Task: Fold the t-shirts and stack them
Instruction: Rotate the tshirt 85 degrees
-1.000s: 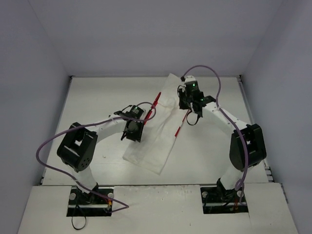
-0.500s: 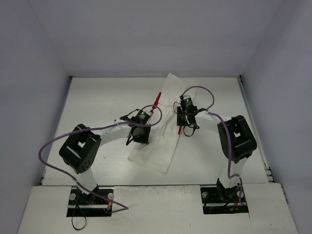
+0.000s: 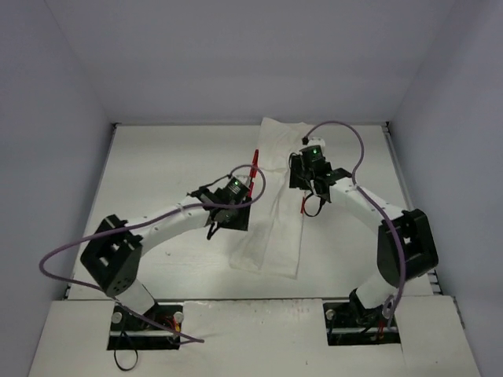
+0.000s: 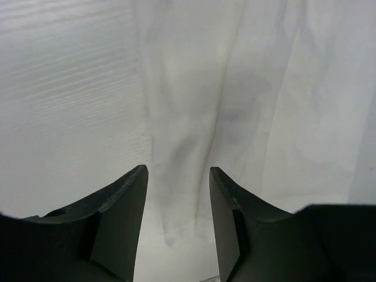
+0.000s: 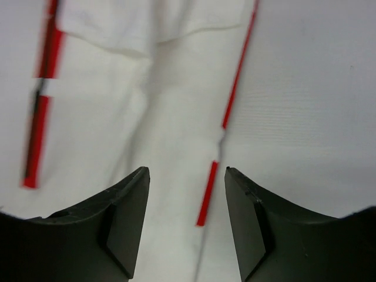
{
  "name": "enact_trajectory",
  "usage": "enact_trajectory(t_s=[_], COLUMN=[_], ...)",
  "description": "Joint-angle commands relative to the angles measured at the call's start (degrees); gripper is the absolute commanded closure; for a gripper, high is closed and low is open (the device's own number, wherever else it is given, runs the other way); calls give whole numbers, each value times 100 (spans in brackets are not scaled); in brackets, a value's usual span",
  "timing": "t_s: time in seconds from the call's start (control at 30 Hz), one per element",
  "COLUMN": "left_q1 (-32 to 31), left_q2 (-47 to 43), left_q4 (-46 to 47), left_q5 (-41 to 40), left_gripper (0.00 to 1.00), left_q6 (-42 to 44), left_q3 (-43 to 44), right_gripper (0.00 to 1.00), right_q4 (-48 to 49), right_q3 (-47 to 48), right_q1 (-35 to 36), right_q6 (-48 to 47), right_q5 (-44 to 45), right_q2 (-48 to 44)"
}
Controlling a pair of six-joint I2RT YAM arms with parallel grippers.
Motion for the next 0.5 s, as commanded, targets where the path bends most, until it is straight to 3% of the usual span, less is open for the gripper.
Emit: enact_trajectory(t_s=[0.0, 0.1, 0.13, 0.3, 0.47], left_q1=[153, 240, 374, 512, 602], left_q2=[-1148, -1707, -1913, -2450, -2744], left_q4=[-622, -736, -794, -1036, -1136], left_q5=[-737, -782, -691, -423, -201], left_gripper=[57, 55, 54, 53, 53], left_q6=[128, 198, 199, 342, 434], left_q3=[0, -407, -579, -907, -1155], right_gripper=[48, 48, 48, 49, 50], right_q4=[-319, -448, -559, -753, -1004], right_q3=[-318, -563, -633, -641, -411], right_q1=[800, 1461, 2221, 3572, 4386], right_q6=[816, 1374, 1774, 3109, 4012], right_q5=[289, 618, 906, 1597, 1966], right_q2=[-1078, -1357, -1362, -828, -145])
